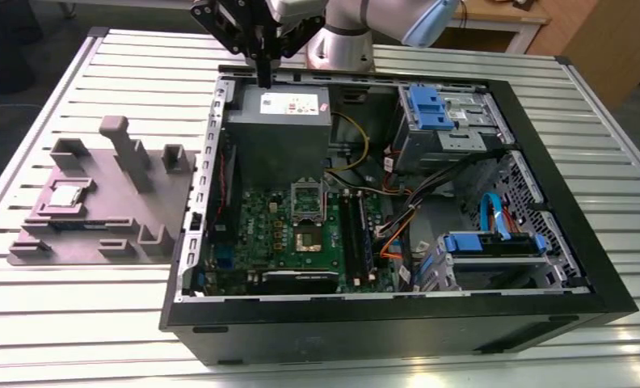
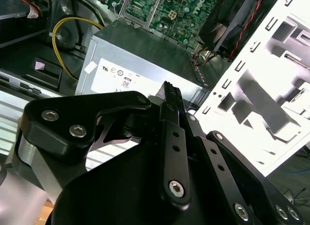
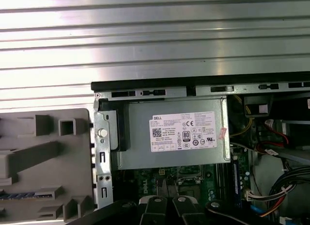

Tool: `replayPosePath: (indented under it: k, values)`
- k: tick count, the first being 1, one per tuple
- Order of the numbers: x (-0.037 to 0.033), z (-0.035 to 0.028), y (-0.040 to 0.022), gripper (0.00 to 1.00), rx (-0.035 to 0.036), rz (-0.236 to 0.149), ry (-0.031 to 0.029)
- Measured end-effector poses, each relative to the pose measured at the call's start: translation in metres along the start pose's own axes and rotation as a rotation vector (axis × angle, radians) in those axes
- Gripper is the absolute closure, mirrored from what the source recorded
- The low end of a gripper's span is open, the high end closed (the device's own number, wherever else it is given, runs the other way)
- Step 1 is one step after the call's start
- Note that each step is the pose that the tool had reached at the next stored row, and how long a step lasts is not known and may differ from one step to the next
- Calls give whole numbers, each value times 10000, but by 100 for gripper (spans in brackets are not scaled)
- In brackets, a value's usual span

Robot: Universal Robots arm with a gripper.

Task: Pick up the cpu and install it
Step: 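Reach for the cpu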

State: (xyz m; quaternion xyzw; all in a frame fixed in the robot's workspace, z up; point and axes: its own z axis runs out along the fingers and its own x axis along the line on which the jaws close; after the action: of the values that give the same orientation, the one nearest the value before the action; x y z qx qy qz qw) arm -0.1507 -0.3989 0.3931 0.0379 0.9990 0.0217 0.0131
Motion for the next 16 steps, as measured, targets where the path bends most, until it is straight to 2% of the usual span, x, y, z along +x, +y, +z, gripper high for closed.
replayPosePath:
  k: [16]
  values:
    - [113,-3,-8,90,0,-1,0]
